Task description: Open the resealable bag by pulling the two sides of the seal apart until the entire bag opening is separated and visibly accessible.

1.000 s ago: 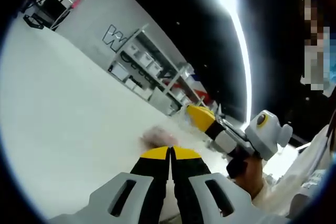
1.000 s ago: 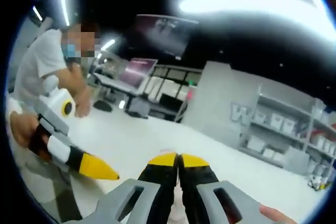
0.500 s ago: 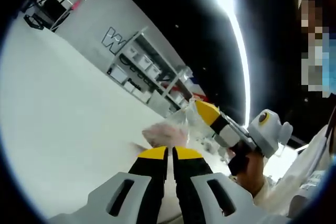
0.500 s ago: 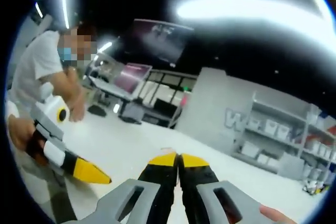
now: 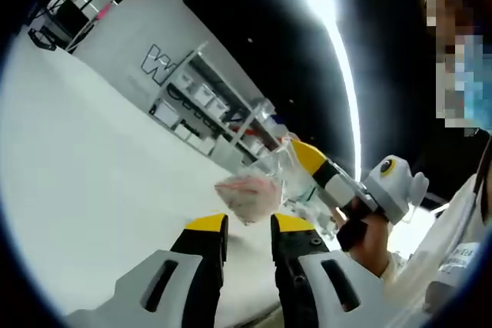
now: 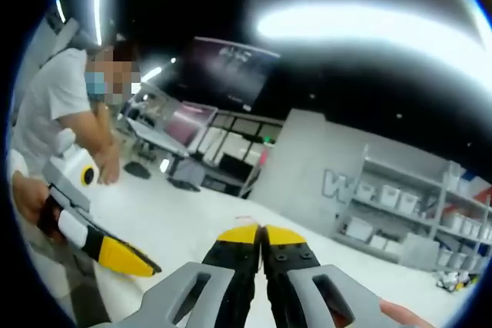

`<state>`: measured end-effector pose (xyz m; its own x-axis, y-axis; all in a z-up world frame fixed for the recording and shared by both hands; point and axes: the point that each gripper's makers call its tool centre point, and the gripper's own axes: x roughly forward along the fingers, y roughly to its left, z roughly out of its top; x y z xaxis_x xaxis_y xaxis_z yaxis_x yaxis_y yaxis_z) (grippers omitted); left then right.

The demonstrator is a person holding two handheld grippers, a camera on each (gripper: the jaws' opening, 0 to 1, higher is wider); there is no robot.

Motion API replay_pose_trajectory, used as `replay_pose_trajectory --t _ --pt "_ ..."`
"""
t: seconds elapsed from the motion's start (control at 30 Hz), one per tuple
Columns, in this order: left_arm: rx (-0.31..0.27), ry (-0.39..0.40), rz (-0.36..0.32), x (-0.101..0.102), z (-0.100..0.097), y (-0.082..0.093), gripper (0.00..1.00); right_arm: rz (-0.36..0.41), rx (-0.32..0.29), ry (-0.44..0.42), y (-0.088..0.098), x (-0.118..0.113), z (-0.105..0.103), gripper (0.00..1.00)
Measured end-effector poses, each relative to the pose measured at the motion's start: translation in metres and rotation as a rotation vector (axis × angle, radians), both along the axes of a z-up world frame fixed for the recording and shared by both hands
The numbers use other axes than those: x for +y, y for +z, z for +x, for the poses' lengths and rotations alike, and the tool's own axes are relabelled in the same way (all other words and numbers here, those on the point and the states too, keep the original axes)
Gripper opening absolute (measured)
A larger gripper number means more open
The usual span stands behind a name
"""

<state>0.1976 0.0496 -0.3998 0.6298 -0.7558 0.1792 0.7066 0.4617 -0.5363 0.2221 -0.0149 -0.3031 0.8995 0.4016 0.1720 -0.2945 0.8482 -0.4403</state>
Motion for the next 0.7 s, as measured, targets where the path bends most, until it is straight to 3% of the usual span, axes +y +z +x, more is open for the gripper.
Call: replay_pose_trajectory --t 0.4,0.47,0.57,0.63,0.7 --pt "-0.104 0.069 0.073 0.004 0.002 0.005 0.38 0.013 -0.02 0.0 0.008 -0.004 -0.007 0.0" --pt "-0.133 0.085 0.081 0.005 0.002 0.008 0.44 0.016 -0.024 0.001 0.01 -0.005 -0.008 0.0" --pt "-0.218 0.122 0.119 0.005 0.004 0.014 0.56 0.027 -0.032 0.006 0.014 -0.005 -0.01 0.0" --pt "-0.323 0.16 0.153 0.006 0.002 0.022 0.68 0.03 -0.037 0.009 0.016 -0.005 -0.011 0.0" --pt "-0.381 0.188 0.155 0.005 0.0 0.029 0.79 0.029 -0.045 0.01 0.018 -0.004 -0.012 0.0"
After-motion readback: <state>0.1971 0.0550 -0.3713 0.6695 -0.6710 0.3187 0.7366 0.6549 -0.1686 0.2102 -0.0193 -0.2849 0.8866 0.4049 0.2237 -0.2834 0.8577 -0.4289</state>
